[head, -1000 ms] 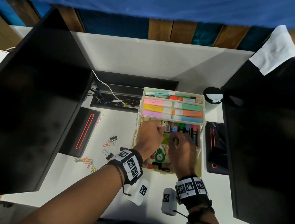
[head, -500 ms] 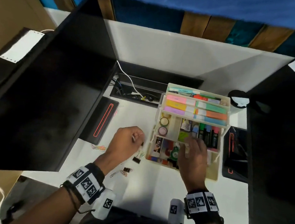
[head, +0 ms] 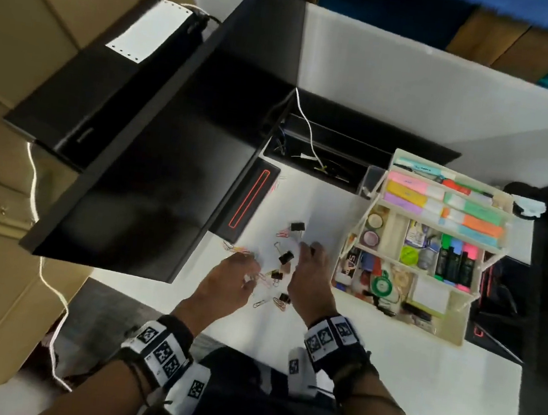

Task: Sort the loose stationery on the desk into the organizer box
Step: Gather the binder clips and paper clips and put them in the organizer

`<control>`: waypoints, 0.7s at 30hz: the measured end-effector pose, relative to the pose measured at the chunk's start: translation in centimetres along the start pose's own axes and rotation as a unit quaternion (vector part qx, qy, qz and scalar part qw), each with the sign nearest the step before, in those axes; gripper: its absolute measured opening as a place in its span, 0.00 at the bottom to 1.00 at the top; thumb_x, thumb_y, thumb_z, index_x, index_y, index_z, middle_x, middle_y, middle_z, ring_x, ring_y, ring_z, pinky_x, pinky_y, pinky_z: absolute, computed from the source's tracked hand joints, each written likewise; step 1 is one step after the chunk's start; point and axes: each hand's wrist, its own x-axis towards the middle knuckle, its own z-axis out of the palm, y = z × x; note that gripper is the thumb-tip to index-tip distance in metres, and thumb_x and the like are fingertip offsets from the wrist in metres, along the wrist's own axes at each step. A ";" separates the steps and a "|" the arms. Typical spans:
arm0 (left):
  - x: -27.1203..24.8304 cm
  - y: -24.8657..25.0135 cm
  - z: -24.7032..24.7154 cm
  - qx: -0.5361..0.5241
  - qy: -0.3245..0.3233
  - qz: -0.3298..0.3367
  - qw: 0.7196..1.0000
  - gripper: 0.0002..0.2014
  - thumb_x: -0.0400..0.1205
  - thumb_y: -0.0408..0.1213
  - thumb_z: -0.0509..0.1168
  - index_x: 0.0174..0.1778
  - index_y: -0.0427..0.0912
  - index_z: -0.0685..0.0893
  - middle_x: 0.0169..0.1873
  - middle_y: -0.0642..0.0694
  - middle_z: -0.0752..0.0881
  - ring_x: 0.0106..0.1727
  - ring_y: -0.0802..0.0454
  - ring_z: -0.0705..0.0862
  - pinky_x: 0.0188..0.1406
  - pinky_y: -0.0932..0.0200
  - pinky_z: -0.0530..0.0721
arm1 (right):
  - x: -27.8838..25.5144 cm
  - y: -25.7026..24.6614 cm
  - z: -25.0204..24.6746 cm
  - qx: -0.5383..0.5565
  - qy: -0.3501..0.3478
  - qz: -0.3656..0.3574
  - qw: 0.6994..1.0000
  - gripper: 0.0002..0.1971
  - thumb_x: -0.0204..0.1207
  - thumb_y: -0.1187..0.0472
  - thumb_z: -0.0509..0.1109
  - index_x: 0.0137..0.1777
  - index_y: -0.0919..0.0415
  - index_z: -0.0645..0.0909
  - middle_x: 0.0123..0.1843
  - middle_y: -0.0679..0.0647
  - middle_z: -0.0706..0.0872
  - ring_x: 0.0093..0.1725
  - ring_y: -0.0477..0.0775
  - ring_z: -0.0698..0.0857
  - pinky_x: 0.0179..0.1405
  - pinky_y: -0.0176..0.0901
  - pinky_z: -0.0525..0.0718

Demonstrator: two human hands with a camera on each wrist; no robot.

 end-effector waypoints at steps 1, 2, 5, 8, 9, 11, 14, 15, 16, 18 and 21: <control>0.1 0.1 0.3 0.000 -0.001 0.004 1.000 0.11 0.81 0.33 0.72 0.57 0.48 0.87 0.54 0.52 0.86 0.45 0.55 0.85 0.51 0.56 0.87 | 1.0 -0.2 -0.1 0.010 0.024 0.030 0.999 0.27 0.66 0.75 0.74 0.68 0.74 0.80 0.68 0.69 0.78 0.67 0.73 0.79 0.64 0.55 0.82; 0.4 0.3 0.5 0.001 -0.003 0.006 1.000 0.12 0.81 0.32 0.72 0.60 0.48 0.86 0.55 0.50 0.85 0.48 0.52 0.86 0.53 0.55 0.87 | 1.8 -0.4 -0.3 0.003 0.026 0.057 0.998 0.27 0.68 0.75 0.73 0.69 0.73 0.77 0.69 0.71 0.77 0.66 0.73 0.79 0.64 0.56 0.81; 2.1 1.8 0.8 0.014 -0.002 0.029 0.999 0.20 0.79 0.26 0.70 0.66 0.46 0.84 0.59 0.46 0.82 0.57 0.46 0.85 0.58 0.51 0.85 | 3.2 -0.3 0.2 -0.038 -0.025 0.102 0.994 0.22 0.82 0.67 0.64 0.75 0.66 0.69 0.72 0.68 0.72 0.68 0.69 0.78 0.67 0.53 0.79; 4.1 3.3 1.3 0.073 0.009 0.094 0.993 0.24 0.75 0.20 0.68 0.64 0.44 0.84 0.63 0.45 0.83 0.61 0.42 0.81 0.57 0.46 0.85 | 3.7 -0.3 0.7 -0.038 -0.032 0.112 0.992 0.19 0.83 0.65 0.64 0.73 0.63 0.70 0.70 0.66 0.74 0.65 0.68 0.81 0.64 0.53 0.81; 4.7 3.6 1.4 0.092 0.006 0.107 0.990 0.23 0.74 0.20 0.69 0.62 0.44 0.84 0.64 0.45 0.84 0.59 0.41 0.82 0.55 0.45 0.85 | 3.6 -0.3 0.7 -0.038 -0.030 0.114 0.992 0.19 0.82 0.65 0.66 0.72 0.62 0.71 0.68 0.65 0.74 0.64 0.67 0.81 0.63 0.52 0.80; 5.5 3.9 1.7 0.124 -0.001 0.130 0.984 0.20 0.73 0.20 0.69 0.58 0.42 0.86 0.59 0.45 0.86 0.56 0.39 0.83 0.52 0.44 0.85 | 3.5 -0.4 0.9 -0.033 -0.030 0.112 0.993 0.18 0.82 0.65 0.67 0.71 0.62 0.72 0.66 0.64 0.75 0.63 0.66 0.81 0.61 0.51 0.80; 6.1 3.8 2.1 0.153 0.003 0.156 0.976 0.16 0.72 0.21 0.71 0.52 0.42 0.86 0.52 0.45 0.88 0.53 0.39 0.84 0.50 0.44 0.84 | 3.0 -0.7 0.8 0.011 0.012 0.109 0.994 0.14 0.81 0.69 0.66 0.66 0.65 0.76 0.62 0.65 0.78 0.58 0.65 0.81 0.56 0.50 0.80; 6.2 3.7 2.2 0.159 -0.001 0.158 0.975 0.16 0.72 0.21 0.71 0.52 0.43 0.87 0.51 0.46 0.89 0.53 0.40 0.85 0.51 0.45 0.84 | 2.7 -0.7 0.9 0.027 0.029 0.103 0.994 0.12 0.80 0.71 0.65 0.63 0.67 0.78 0.59 0.66 0.80 0.56 0.65 0.81 0.54 0.50 0.80; 6.3 3.6 2.2 0.165 -0.006 0.160 0.973 0.17 0.72 0.21 0.71 0.52 0.45 0.88 0.50 0.48 0.89 0.54 0.42 0.85 0.52 0.47 0.83 | 2.4 -0.6 1.0 0.039 0.042 0.096 0.994 0.11 0.79 0.74 0.64 0.60 0.69 0.79 0.57 0.68 0.81 0.55 0.66 0.81 0.52 0.52 0.81; 6.5 3.7 2.0 0.164 -0.021 0.164 0.972 0.19 0.72 0.21 0.71 0.51 0.48 0.88 0.48 0.52 0.90 0.54 0.45 0.85 0.53 0.50 0.82 | 1.7 -0.4 1.2 0.048 0.048 0.088 0.994 0.12 0.79 0.77 0.64 0.59 0.70 0.80 0.56 0.68 0.81 0.54 0.66 0.81 0.52 0.54 0.86; 6.8 4.0 1.7 0.155 -0.042 0.158 0.974 0.19 0.74 0.21 0.71 0.54 0.49 0.88 0.49 0.53 0.90 0.58 0.48 0.85 0.57 0.53 0.79 | 1.0 0.2 1.5 0.061 0.056 0.071 0.994 0.14 0.78 0.80 0.63 0.62 0.70 0.78 0.57 0.67 0.79 0.54 0.64 0.80 0.49 0.53 0.88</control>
